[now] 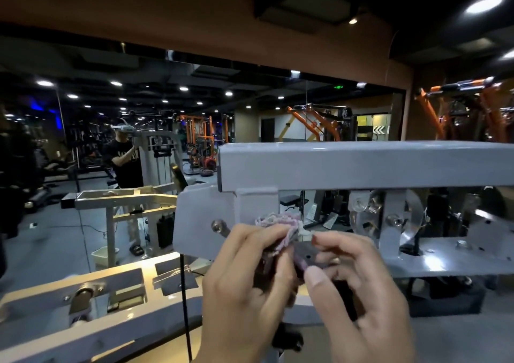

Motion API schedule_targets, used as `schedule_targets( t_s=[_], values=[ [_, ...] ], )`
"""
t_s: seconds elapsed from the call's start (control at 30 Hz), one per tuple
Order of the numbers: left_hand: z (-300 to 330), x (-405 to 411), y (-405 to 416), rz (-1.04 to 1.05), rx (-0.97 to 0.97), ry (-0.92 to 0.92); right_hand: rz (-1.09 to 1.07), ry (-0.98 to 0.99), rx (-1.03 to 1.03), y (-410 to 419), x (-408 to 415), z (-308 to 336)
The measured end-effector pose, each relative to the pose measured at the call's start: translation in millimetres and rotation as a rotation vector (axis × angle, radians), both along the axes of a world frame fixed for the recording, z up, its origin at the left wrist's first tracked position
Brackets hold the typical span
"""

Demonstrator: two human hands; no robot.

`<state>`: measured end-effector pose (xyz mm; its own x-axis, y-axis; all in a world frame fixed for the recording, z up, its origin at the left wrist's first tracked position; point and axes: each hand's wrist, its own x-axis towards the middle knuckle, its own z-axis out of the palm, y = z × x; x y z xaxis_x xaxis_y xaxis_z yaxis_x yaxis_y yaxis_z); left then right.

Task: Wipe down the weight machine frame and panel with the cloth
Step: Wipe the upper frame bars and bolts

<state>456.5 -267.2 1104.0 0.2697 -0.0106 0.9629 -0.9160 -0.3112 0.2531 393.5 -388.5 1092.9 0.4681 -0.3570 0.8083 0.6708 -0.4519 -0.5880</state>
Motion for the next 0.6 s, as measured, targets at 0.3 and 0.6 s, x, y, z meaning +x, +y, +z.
schedule_targets(
  t_s=[0.3,0.6],
  values=[
    [-12.7,-11.7,24.3,-0.374,0.136,0.25,-0.004,0.157,0.018,13.4,2.3,-4.1],
    [-53.5,-10.4,0.9,-0.544,0.122,0.412,0.148,0.329,0.281,10.8,-38.8,-20.4]
  ],
)
